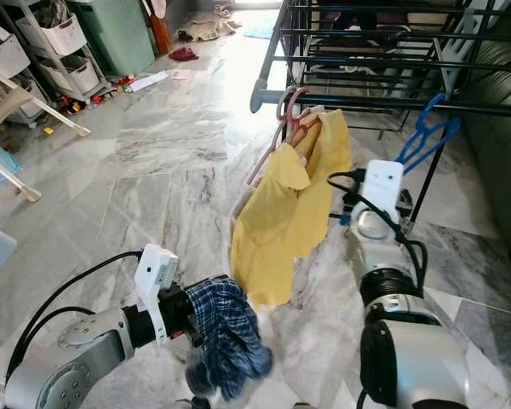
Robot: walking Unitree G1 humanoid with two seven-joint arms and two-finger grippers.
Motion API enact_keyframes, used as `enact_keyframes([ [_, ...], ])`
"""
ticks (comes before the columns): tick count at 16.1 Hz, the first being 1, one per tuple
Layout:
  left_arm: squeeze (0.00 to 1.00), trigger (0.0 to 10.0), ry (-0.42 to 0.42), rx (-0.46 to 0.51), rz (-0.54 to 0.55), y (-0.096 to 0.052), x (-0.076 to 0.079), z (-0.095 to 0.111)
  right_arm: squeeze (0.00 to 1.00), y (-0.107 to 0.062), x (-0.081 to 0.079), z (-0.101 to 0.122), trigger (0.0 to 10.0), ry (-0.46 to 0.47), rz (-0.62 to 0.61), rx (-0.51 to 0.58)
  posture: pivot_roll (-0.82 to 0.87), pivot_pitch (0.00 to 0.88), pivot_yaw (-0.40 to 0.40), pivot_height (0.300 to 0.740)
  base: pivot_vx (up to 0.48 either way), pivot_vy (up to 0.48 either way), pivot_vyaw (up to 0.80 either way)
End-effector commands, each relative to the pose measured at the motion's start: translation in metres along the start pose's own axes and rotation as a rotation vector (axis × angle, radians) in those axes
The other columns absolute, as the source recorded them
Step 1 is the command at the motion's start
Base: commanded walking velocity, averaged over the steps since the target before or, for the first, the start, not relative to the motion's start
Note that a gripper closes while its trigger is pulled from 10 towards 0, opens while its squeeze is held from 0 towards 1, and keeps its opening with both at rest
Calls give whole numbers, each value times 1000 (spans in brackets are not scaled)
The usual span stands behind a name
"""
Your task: Hang hanger
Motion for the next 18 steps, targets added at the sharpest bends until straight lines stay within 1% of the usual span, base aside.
enact_keyframes([
  [1, 0, 10000, 12, -3, -11, -2, 2, 3, 0, 0, 4, -4, 10000, 8, -18, 1, -22, 184, 100, 740, 0, 0, 0],
  [4, 0, 10000, 13, -5, -10, -2, 2, 3, 0, 1, 4, 12, 10000, 16, -34, 61, -17, 177, 98, 740, 0, 0, 0],
  [7, 0, 10000, 13, -8, -8, -3, 2, 1, 0, 0, -8, 20, 10000, 22, 1, 80, -13, 175, 96, 740, 0, 0, 0],
  [8, 0, 10000, 12, -9, -9, -2, 3, 1, 0, 0, -9, 19, 10000, 27, 14, 70, -8, 174, 95, 740, 0, 0, 0],
  [9, 0, 10000, 12, -11, -9, -3, 4, 0, 0, 0, -14, 16, 10000, 43, 51, 46, -7, 173, 95, 740, 0, 0, 0],
  [10, 0, 10000, 12, -12, -9, -3, 4, 0, 0, 0, -15, 16, 10000, 44, 57, 45, -4, 172, 94, 740, 0, 0, 0],
  [11, 0, 10000, 11, -17, -8, -4, 4, -1, 0, 1, -14, 14, 10000, 35, 62, 24, -4, 172, 94, 740, 0, 0, 0],
  [12, 0, 10000, 11, -17, -8, -4, 4, -1, 0, 1, -14, 13, 10000, 41, 59, 19, -4, 172, 94, 740, 0, 0, 0],
  [13, 0, 10000, 10, -17, -8, -4, 4, -1, 0, 2, -10, 10, 10000, 68, 50, -8, -4, 172, 94, 740, 0, 0, 0],
  [14, 0, 10000, 10, -17, -9, -4, 4, -1, 0, 3, -8, 9, 10000, 65, 42, -14, 2, 172, 93, 740, 0, 0, 0],
  [15, 0, 10000, 9, -17, -11, -3, 5, -2, 0, 4, -5, 8, 0, 54, 36, -17, 2, 172, 93, 740, 0, 0, 0],
  [18, 0, 10000, 10, -19, -12, -4, 5, -2, 0, 5, 2, 3, 0, 37, 12, -35, 4, 172, 94, 740, 0, 0, 0],
])
Point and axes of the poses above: a point about 5 cm out from each wrist's last joint towards the gripper, its own y axis pointing out of the wrist towards the gripper, its own z axis along the axis of the wrist's last joint, x = y × z, the point moved 3 cm from there along y, pointing out of the wrist towards the gripper, and after that the axes turned 5 degrees about -y, right-handed, at the moved point
